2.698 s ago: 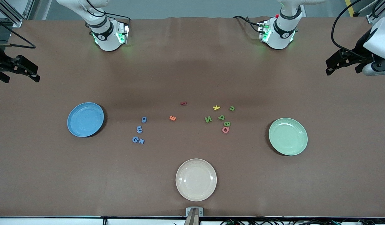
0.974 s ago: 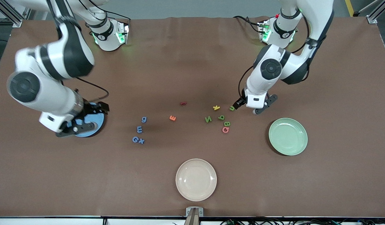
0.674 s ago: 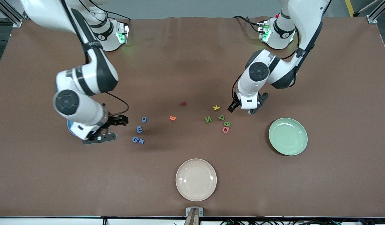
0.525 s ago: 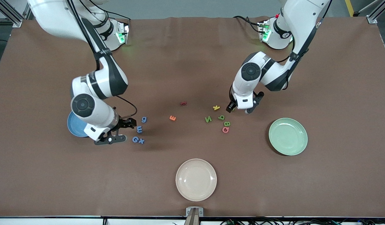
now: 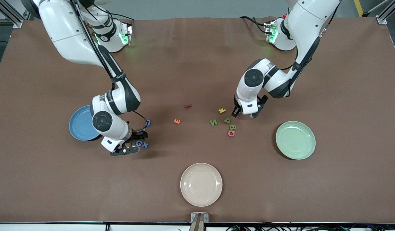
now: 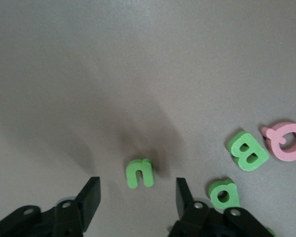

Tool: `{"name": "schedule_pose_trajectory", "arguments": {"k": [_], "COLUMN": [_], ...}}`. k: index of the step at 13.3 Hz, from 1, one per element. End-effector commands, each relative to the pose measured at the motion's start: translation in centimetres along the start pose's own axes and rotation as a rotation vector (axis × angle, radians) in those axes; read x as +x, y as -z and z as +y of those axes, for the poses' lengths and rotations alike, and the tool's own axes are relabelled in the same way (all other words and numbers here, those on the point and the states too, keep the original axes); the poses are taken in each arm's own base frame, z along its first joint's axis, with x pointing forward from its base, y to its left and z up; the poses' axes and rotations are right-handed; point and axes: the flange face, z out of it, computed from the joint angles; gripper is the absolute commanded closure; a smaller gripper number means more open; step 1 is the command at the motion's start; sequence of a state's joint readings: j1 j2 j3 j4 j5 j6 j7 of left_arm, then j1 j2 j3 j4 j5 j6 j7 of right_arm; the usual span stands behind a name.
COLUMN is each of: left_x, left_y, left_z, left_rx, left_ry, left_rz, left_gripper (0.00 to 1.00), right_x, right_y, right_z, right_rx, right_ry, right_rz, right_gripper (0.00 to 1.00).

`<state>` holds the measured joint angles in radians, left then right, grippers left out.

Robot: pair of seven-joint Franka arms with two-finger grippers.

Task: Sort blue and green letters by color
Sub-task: 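Place green u on the green plate while the right gripper lifts blue G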

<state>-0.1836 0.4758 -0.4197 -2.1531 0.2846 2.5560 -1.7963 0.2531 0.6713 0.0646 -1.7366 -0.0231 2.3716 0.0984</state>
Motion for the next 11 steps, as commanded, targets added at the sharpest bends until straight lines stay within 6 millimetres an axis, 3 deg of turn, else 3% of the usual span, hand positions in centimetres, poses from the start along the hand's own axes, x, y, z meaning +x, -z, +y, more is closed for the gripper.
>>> {"name": "schedule_pose_trajectory", "arguments": {"k": [1,4,7,8,10,11], "left_x": [0.0,0.4,0.6,0.6,1.0,1.7], "left_y": [-0.7,-1.1,-1.8,-2.2,-1.6,-0.5], "left_z": [0.3,0.3,0.4,0.4,0.8,0.9], "left_rx": [-0.016,-0.022,-0.019,-0.015,-0.026,-0.040], "left_ry": [0.011,0.007,0.011,0.014,0.009,-0.003], "left_rz": [0.000,0.003,-0.004,-0.008,-0.003,0.018], "left_gripper": [0.35,0.40,0.53,0.62,0.99,1.00], "right_x": [0.7,1.4,1.4,1.4,1.5,1.5], "right_y": [-0.5,-1.1,-1.7,-2.0,-2.4,-2.5], "right_z": [0.6,1.2,1.2,1.1,1.1,1.2], "right_rx": [0.004,0.004,0.008,0.010,0.012,0.013], "right_ry": [0.097,0.088,0.083,0.083,0.082,0.079], "right_rz": [0.004,0.010,0.006,0.010,0.019,0.018], "right_gripper": [0.00,0.02,0.04,0.05,0.06,0.09]}}
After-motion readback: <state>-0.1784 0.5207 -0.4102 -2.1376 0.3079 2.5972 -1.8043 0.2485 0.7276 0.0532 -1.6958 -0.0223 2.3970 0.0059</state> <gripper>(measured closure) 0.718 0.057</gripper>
